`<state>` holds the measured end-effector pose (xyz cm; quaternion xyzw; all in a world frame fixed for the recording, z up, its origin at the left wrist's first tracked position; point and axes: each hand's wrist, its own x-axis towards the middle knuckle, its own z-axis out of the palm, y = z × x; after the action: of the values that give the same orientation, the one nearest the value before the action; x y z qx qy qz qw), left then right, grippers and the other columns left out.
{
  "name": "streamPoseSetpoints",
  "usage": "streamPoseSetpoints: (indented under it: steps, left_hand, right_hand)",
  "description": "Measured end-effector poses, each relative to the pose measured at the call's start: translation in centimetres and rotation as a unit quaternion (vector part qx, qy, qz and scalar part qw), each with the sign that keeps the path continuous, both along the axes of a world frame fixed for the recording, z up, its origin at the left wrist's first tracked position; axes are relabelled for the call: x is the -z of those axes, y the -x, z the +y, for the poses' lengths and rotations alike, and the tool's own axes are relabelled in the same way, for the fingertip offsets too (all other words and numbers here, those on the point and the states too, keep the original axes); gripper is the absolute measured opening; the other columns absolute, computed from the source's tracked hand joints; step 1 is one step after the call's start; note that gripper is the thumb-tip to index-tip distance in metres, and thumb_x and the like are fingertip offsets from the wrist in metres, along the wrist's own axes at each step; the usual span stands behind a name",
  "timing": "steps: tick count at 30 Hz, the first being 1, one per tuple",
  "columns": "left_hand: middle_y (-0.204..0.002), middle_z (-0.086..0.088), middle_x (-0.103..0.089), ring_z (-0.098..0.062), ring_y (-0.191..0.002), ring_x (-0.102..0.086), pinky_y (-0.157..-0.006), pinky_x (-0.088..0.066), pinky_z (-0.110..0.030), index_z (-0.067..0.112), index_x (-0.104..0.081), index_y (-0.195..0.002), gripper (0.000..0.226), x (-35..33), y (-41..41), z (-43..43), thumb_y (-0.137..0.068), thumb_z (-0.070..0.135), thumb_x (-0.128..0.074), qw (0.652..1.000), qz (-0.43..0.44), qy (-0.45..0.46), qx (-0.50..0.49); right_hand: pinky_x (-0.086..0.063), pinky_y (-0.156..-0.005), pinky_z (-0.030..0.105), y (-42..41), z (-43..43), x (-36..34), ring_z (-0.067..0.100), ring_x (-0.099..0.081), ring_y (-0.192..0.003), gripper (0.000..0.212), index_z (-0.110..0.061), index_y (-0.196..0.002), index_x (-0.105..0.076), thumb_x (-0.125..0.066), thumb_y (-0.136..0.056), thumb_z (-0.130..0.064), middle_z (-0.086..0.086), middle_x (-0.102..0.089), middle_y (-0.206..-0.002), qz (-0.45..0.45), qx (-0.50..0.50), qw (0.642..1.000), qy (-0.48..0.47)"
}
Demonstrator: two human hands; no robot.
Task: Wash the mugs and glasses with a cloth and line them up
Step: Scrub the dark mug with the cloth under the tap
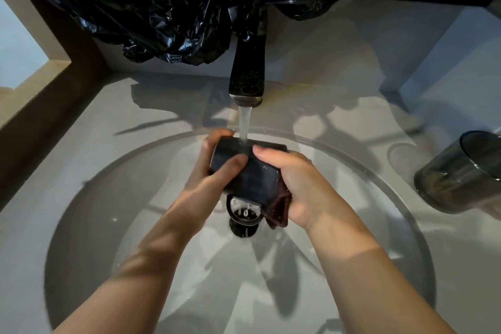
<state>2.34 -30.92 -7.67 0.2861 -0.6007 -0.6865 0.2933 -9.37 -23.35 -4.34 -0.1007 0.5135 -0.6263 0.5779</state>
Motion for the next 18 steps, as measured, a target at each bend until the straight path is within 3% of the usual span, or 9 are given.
streamPoseSetpoints:
  steps: [2,3,6,8,10,12,15,16,18]
  left_hand:
    - [-0.106,0.004,-0.066,-0.02,-0.092,-0.069,-0.078,-0.058,-0.044,0.042,-0.056,-0.107,0.032,-0.5,0.1,0.1,-0.076,0.037,-0.063,0.995,-0.028,-0.093,0.036]
    - [-0.105,-0.002,-0.068,-0.025,-0.088,-0.07,-0.078,-0.057,-0.049,0.035,-0.059,-0.106,0.029,-0.9,0.1,0.1,-0.078,0.043,-0.064,0.986,-0.046,-0.155,0.027]
    - [-0.074,-0.007,-0.073,-0.026,-0.064,-0.071,-0.063,-0.057,-0.047,0.021,-0.064,-0.092,0.035,-1.4,0.3,0.3,-0.088,0.053,-0.05,0.95,-0.105,-0.293,-0.012]
    - [-0.068,-0.004,-0.072,-0.021,-0.058,-0.069,-0.055,-0.057,-0.039,0.022,-0.063,-0.09,0.033,-1.5,0.5,0.4,-0.09,0.052,-0.048,0.956,-0.118,-0.265,-0.045]
    - [-0.084,-0.003,-0.072,-0.016,-0.067,-0.069,-0.061,-0.058,-0.039,0.027,-0.059,-0.094,0.022,-1.3,0.4,0.3,-0.091,0.048,-0.052,0.978,-0.088,-0.162,-0.094]
    - [-0.094,0.006,-0.066,-0.002,-0.08,-0.064,-0.07,-0.054,-0.028,0.036,-0.053,-0.099,0.022,-0.7,0.1,0.1,-0.082,0.049,-0.059,0.992,-0.092,0.029,-0.08]
    - [-0.108,0.006,-0.052,-0.004,-0.098,-0.051,-0.078,-0.042,-0.017,0.045,-0.041,-0.111,0.045,0.5,-0.4,-0.1,-0.07,0.058,-0.054,0.946,-0.166,0.279,-0.012]
    - [-0.111,0.005,-0.05,-0.005,-0.1,-0.05,-0.08,-0.043,-0.017,0.045,-0.041,-0.113,0.047,0.8,-0.4,-0.2,-0.07,0.057,-0.056,0.946,-0.162,0.279,0.006]
    - [-0.107,0.008,-0.053,-0.005,-0.097,-0.054,-0.075,-0.046,-0.017,0.043,-0.048,-0.106,0.037,0.0,-0.1,0.0,-0.072,0.048,-0.061,0.985,-0.103,0.134,0.015]
  right_hand:
    - [-0.057,-0.081,0.045,0.2,0.4,0.1,0.029,-0.07,-0.091,0.027,-0.012,-0.105,-0.066,-0.071,-0.08,-0.018,0.012,-0.072,-0.098,0.157,-0.019,0.987,-0.03]
    - [-0.057,-0.075,0.033,0.2,0.6,-0.1,0.017,-0.07,-0.088,0.027,-0.018,-0.104,-0.065,-0.073,-0.078,-0.023,0.002,-0.072,-0.094,0.255,-0.062,0.964,-0.037]
    - [-0.037,-0.044,0.005,-0.2,1.2,-0.7,-0.013,-0.057,-0.06,0.019,-0.033,-0.091,-0.059,-0.072,-0.082,-0.024,-0.017,-0.061,-0.075,0.398,-0.168,0.901,-0.023]
    - [-0.033,-0.038,0.005,-0.8,1.1,-0.7,-0.009,-0.057,-0.055,0.016,-0.035,-0.084,-0.058,-0.072,-0.083,-0.026,-0.016,-0.061,-0.07,0.384,-0.141,0.912,-0.013]
    - [-0.039,-0.038,0.01,-1.1,0.5,-0.5,0.003,-0.062,-0.06,0.009,-0.028,-0.084,-0.064,-0.068,-0.084,-0.036,-0.01,-0.066,-0.071,0.299,-0.05,0.952,-0.032]
    - [-0.051,-0.049,0.02,-1.0,-0.1,-0.1,0.019,-0.067,-0.07,0.025,-0.018,-0.086,-0.067,-0.062,-0.087,-0.043,0.003,-0.071,-0.079,0.158,0.04,0.983,-0.08]
    - [-0.055,-0.062,0.031,-0.5,0.1,0.1,0.028,-0.066,-0.075,0.031,-0.014,-0.087,-0.065,-0.06,-0.089,-0.044,0.012,-0.07,-0.084,0.03,0.096,0.987,-0.127]
    - [-0.055,-0.06,0.03,-0.4,0.2,0.1,0.028,-0.066,-0.073,0.029,-0.014,-0.085,-0.065,-0.061,-0.089,-0.042,0.012,-0.069,-0.082,0.029,0.109,0.986,-0.124]
    - [-0.049,-0.044,0.023,-0.3,0.3,0.0,0.023,-0.063,-0.06,0.024,-0.014,-0.078,-0.065,-0.064,-0.088,-0.036,0.008,-0.067,-0.071,0.072,0.125,0.985,-0.096]
